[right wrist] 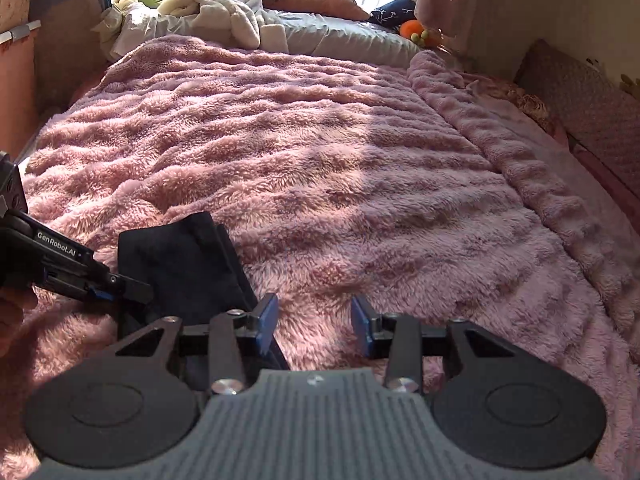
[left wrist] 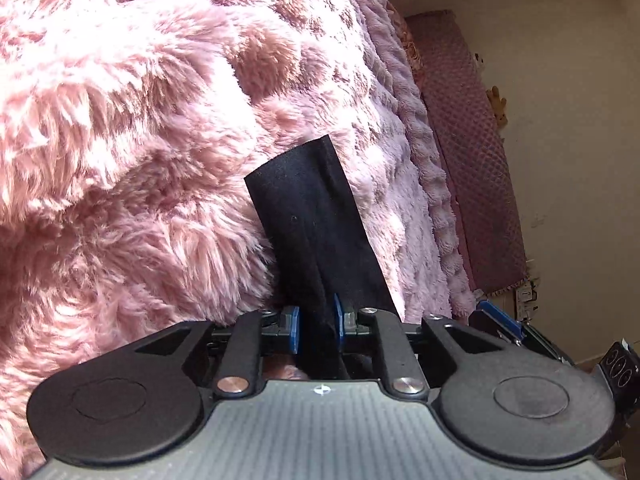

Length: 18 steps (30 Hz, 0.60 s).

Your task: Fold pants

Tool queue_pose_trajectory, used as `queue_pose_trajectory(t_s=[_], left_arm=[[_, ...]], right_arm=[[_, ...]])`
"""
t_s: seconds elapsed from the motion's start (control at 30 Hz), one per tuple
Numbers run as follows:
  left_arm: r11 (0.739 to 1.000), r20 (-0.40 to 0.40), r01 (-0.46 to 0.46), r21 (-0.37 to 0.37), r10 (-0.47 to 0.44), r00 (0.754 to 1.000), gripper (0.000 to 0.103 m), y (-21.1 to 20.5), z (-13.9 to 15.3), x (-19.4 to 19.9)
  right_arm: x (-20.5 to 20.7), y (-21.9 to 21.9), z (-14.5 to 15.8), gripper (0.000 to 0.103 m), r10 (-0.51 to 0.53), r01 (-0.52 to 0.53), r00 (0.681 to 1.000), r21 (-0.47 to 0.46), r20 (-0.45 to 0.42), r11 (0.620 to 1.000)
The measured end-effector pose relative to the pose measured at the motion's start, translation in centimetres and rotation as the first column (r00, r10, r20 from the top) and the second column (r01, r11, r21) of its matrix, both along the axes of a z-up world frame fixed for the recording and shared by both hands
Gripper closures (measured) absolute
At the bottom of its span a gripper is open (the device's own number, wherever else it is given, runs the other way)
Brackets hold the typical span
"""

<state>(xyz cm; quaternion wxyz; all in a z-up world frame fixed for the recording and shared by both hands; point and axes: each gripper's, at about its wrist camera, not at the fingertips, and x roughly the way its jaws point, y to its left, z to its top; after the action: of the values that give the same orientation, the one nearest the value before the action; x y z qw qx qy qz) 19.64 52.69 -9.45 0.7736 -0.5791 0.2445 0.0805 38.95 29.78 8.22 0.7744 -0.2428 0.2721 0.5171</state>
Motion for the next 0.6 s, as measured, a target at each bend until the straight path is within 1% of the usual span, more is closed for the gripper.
queue_pose_trajectory(t_s=[0.03, 0.07, 0.1, 0.17, 0.2, 0.23, 0.3, 0.33, 0.37, 0.4, 0.43, 0.47, 0.5, 0.53, 0.57, 0.6], left_arm=[[1.000, -0.007, -0.002, 0.001, 0.002, 1.000, 0.085, -0.1, 0.0, 0.0], [1.000, -0.017, 0.001, 0.000, -0.001, 1.000, 0.081, -0.2, 0.0, 0.1], [1.000, -0.021, 0.009, -0.002, -0.009, 1.000, 0.078, -0.3, 0.0, 0.2], [1.000, -0.001, 0.020, 0.007, -0.020, 1.000, 0.064, -0.6, 0.2, 0.2], [1.000, 0.026, 0.016, 0.011, -0.016, 1.000, 0.059, -0.7, 0.4, 0.2], [1.000, 0.046, 0.018, 0.012, -0.019, 0.999, 0.055, -0.9, 0.5, 0.2], [0.999, 0.063, 0.037, -0.001, -0.037, 0.997, 0.055, -1.2, 0.5, 0.5], [0.999, 0.059, 0.050, -0.011, -0.050, 0.997, 0.055, -1.5, 0.4, 0.6], [0.998, 0.046, 0.061, -0.011, -0.060, 0.997, 0.055, -1.7, 0.4, 0.8], [0.998, 0.029, 0.062, 0.004, -0.062, 0.998, 0.055, -2.0, 0.6, 0.8], [0.998, -0.001, 0.038, 0.040, -0.038, 0.999, 0.054, -2.4, 1.0, 0.5], [0.996, -0.038, -0.025, 0.085, 0.028, 0.999, 0.053, -2.7, 1.6, -0.1], [0.983, -0.073, -0.129, 0.128, 0.139, 0.988, 0.051, -3.1, 2.3, -1.3], [0.962, -0.080, -0.219, 0.163, 0.235, 0.969, 0.043, -3.6, 3.0, -2.7], [0.948, -0.061, -0.259, 0.183, 0.274, 0.960, 0.038, -4.0, 3.6, -3.8], [0.944, -0.023, -0.278, 0.180, 0.287, 0.958, 0.038, -4.3, 4.2, -4.8]], right_arm=[[-0.5, -1.4, -0.7, 0.069, 0.020, -0.020, 1.000, -0.016, 0.001, 1.000], [-1.0, -2.9, -1.4, 0.069, 0.022, -0.022, 1.000, -0.025, -0.004, 0.999], [-1.3, -4.1, -1.8, 0.069, 0.003, -0.004, 1.000, -0.029, -0.021, 1.000], [-2.5, -7.3, -3.1, 0.070, -0.050, 0.046, 0.994, -0.039, -0.099, 0.998], [-4.0, -9.1, -3.6, 0.070, -0.056, 0.052, 0.992, -0.036, -0.110, 0.998], [-5.6, -10.4, -3.9, 0.072, -0.056, 0.053, 0.995, -0.037, -0.087, 0.998], [-9.3, -12.3, -4.9, 0.083, -0.049, 0.046, 0.998, -0.080, -0.031, 0.996], [-10.8, -12.9, -5.4, 0.095, -0.062, 0.058, 0.998, -0.109, -0.025, 0.992], [-12.0, -13.5, -5.9, 0.098, -0.080, 0.075, 0.996, -0.127, -0.035, 0.989], [-13.0, -14.0, -6.2, 0.098, -0.095, 0.089, 0.994, -0.129, -0.044, 0.988], [-14.3, -14.5, -6.4, 0.098, -0.110, 0.104, 0.993, -0.132, -0.043, 0.986], [-15.3, -14.9, -6.6, 0.098, -0.117, 0.113, 0.993, -0.131, -0.024, 0.985], [-16.4, -15.5, -6.7, 0.098, -0.127, 0.128, 0.992, -0.135, 0.017, 0.983], [-17.1, -15.8, -6.8, 0.098, -0.138, 0.143, 0.989, -0.138, 0.048, 0.980], [-17.7, -16.3, -6.9, 0.098, -0.158, 0.165, 0.985, -0.140, 0.065, 0.976], [-17.9, -16.7, -7.0, 0.098, -0.179, 0.187, 0.982, -0.146, 0.065, 0.971]])
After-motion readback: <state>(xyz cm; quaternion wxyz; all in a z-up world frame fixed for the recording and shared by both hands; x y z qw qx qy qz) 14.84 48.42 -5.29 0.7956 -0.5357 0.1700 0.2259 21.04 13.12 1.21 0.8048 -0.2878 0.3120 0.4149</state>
